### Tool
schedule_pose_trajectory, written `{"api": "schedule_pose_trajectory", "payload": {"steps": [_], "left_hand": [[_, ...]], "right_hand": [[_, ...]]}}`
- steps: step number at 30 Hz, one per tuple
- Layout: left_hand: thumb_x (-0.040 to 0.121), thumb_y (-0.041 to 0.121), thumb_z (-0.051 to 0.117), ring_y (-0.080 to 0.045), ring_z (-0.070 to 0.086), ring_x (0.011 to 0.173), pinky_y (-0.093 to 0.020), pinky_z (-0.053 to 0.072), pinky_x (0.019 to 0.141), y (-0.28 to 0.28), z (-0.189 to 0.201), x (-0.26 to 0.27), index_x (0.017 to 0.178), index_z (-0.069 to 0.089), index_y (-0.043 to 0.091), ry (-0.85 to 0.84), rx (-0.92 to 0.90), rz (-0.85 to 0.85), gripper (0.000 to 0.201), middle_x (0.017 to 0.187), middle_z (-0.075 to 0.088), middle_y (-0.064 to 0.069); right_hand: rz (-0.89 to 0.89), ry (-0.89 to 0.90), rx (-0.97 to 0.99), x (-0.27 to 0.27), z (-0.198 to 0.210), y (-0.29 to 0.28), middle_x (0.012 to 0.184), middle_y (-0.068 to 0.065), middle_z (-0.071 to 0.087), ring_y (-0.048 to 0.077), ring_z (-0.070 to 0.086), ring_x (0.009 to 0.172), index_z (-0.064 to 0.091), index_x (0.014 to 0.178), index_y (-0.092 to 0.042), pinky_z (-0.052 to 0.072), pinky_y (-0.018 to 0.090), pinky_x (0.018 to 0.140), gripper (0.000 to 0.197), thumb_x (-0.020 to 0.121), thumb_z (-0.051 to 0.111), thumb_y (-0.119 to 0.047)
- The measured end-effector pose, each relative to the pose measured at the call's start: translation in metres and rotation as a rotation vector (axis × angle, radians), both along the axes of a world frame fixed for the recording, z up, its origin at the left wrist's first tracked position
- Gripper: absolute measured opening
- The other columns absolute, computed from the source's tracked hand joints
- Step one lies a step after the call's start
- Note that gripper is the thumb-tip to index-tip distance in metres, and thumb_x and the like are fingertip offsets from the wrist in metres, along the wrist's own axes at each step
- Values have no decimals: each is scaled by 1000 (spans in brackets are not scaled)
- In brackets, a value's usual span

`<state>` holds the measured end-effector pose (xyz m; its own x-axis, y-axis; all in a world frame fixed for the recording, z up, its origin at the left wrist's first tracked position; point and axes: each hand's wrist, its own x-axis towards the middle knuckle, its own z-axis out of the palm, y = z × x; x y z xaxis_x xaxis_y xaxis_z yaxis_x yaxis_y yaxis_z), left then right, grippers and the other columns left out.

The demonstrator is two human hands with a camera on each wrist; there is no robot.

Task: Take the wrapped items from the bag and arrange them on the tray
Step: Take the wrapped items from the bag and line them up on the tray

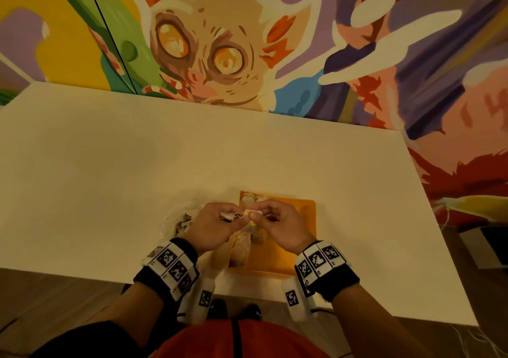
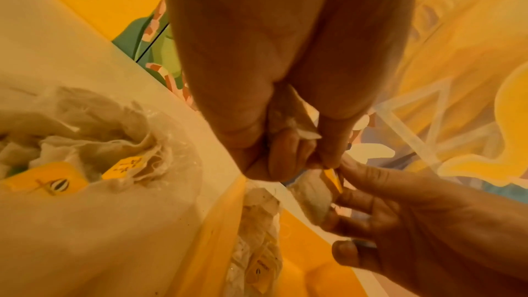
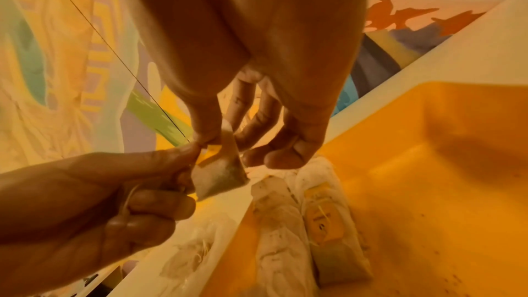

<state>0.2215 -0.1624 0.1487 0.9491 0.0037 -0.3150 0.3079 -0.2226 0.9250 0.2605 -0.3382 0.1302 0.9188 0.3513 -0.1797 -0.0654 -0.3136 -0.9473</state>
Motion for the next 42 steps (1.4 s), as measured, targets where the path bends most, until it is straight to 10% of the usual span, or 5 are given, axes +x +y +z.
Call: {"api": "schedule_pose_trajectory", "payload": {"steps": [8,17,21,27,42], "left_hand": [[89,18,69,0,44,37,-13,36,42,-5,-2,4,94,71,0,-9,38,32,18,43,53,18],[87,22,71,4,55,54,-11,40,52,-8,-16,4,92,74,11,-59,183,88,13,71,64,11],[86,32,71,-13,62,79,-25,46,67,0,-28,-5,95,70,17,-29,414,159,18,92,66,3],[86,31,70,-22,63,103,-26,47,82,4,-43,-19,109,69,14,100,538,18,28,115,67,-7],[89,27,67,-23,62,107,-26,45,84,0,-38,-19,108,72,15,99,571,-54,22,118,67,-8]], "right_hand": [[17,14,-51,-4,-8,-6,72,-13,64,-4,59,67,65,77,-32,46,15,71,19,87,71,-17],[36,5,-265,4,-17,-3,78,-3,67,18,66,80,63,72,-28,53,35,74,17,86,72,-23],[63,34,-468,3,-18,-6,86,-1,68,17,63,82,69,91,-16,48,24,63,12,89,68,-28],[108,233,-690,-3,-27,-3,85,15,73,24,71,73,65,109,-1,61,41,72,26,87,70,-14],[25,303,-781,8,-24,19,92,13,74,25,72,84,69,101,-1,59,41,80,28,78,78,-13]]}}
